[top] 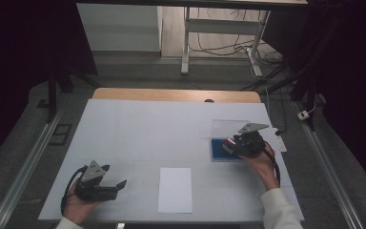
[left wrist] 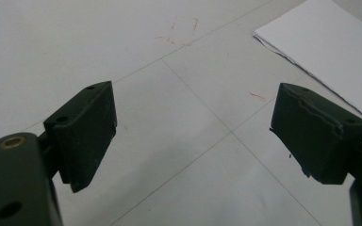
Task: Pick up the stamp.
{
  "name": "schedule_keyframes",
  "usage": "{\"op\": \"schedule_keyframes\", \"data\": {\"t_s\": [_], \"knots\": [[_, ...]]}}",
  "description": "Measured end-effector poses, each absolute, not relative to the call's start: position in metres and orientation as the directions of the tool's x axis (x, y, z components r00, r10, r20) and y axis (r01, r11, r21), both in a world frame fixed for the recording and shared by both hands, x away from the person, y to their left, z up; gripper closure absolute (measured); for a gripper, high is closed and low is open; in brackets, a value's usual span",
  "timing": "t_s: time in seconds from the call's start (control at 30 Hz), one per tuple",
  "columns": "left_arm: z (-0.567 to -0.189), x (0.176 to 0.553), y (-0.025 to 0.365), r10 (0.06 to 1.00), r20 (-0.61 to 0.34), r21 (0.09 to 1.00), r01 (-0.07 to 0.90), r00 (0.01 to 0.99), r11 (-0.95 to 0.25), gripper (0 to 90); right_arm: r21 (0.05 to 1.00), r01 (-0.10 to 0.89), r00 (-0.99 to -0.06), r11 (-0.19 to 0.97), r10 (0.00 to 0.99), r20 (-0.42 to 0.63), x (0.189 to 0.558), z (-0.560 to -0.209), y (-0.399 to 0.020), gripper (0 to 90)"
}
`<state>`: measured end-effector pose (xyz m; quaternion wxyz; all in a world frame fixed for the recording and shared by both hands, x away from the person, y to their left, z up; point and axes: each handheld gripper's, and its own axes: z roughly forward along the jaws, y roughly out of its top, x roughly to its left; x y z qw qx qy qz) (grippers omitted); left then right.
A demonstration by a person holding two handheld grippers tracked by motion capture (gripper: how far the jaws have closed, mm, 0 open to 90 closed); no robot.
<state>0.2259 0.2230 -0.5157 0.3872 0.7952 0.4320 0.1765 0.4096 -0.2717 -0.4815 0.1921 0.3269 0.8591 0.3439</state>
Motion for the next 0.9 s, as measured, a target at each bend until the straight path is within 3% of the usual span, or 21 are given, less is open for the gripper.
{"op": "schedule_keyframes", "data": {"t_s": [0.47,0.9], "knots": [[-0.5162,0.2258,0.2243,0.824,-0.057,0.768,0.553,0.563,-0.324,15.7,0.695,0.443,-0.737,0.567,0.671,-0.078,0.4127,-0.4869,-0.2702,68.4],[-0.5166,0.2256,0.2251,0.825,-0.054,0.767,0.553,0.562,-0.326,15.8,0.695,0.448,-0.733,0.563,0.676,-0.075,0.4117,-0.487,-0.2687,69.3]]}}
